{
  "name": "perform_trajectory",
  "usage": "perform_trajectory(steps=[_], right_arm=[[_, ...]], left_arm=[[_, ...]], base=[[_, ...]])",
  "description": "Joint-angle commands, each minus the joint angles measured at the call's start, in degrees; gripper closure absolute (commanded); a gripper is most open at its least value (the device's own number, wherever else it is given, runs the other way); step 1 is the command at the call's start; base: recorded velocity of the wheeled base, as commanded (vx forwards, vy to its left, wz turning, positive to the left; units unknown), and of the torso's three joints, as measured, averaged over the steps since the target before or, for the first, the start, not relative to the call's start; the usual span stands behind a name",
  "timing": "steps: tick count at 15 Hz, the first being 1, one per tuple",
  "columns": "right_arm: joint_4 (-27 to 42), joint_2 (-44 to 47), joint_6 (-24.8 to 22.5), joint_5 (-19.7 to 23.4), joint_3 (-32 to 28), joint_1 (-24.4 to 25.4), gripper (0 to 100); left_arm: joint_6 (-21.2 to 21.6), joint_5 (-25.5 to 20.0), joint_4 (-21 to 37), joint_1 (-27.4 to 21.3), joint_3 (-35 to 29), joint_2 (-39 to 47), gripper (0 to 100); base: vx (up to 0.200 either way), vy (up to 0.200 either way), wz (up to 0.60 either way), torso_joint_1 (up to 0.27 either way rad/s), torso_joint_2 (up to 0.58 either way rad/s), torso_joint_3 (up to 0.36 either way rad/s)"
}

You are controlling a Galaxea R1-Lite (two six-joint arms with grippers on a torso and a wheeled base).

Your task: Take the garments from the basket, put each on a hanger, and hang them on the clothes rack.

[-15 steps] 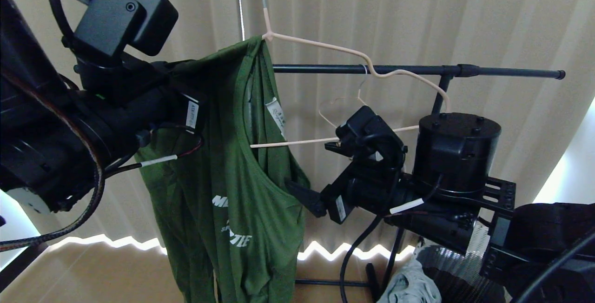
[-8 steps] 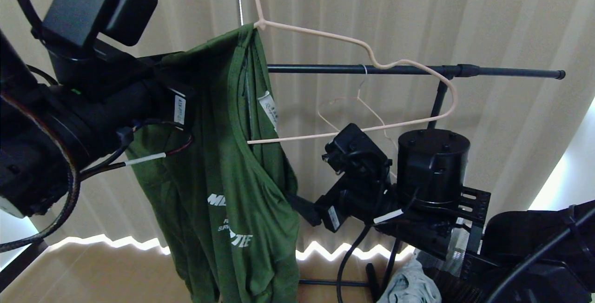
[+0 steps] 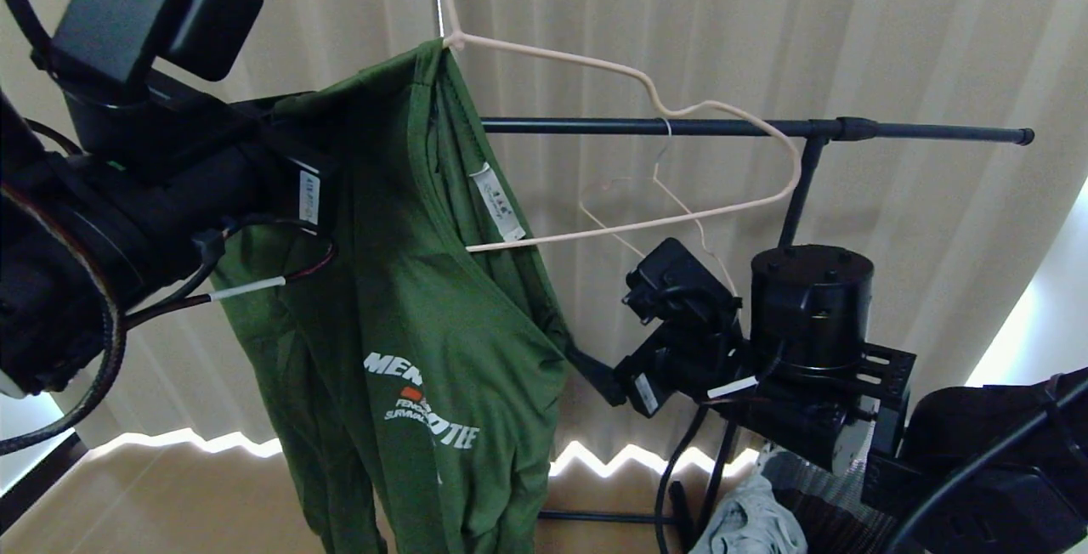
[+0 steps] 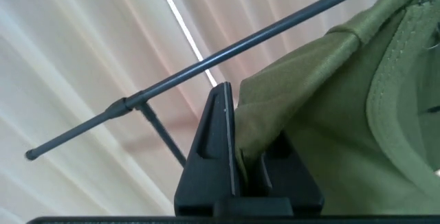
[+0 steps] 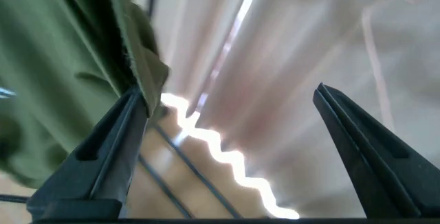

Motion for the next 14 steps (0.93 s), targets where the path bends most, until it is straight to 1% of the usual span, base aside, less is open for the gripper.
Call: perform_trajectory(steps=[1, 4, 7, 10, 12, 14], right_arm=[[0.3, -1.7, -1.1, -1.2, 1.7, -2.8, 0], [0.3, -2.6, -1.2, -3.4, 2.3, -6.5, 0], [0.3, -4.2, -1.2, -3.5, 1.9, -8.7, 0], [0.3, -6.3, -1.4, -3.5, 1.5, -10.9, 0], [0.3, -7.2, -2.6, -3.5, 1.0, -12.2, 0], [0.4, -8.2, -3.4, -3.5, -0.4, -12.7, 0]], left_arm=[[0.2, 0.1, 0.0, 1.8, 0.9, 0.1, 100], [0.3, 0.1, 0.0, 3.3, 3.7, 0.1, 100], [1.1, 0.1, -0.1, 3.5, 6.4, -0.6, 100], [4.4, 0.0, -0.1, 7.9, 10.8, -1.7, 100], [4.8, -0.1, -0.1, 9.1, 12.6, -1.9, 100], [4.8, -0.1, -0.1, 9.1, 14.0, -1.9, 100]], base=[[0.000, 0.000, 0.00, 0.000, 0.00, 0.000], [0.000, 0.000, 0.00, 0.000, 0.00, 0.000], [0.000, 0.000, 0.00, 0.000, 0.00, 0.000], [0.000, 0.000, 0.00, 0.000, 0.00, 0.000], [0.000, 0.000, 0.00, 0.000, 0.00, 0.000], [0.000, 0.000, 0.00, 0.000, 0.00, 0.000]])
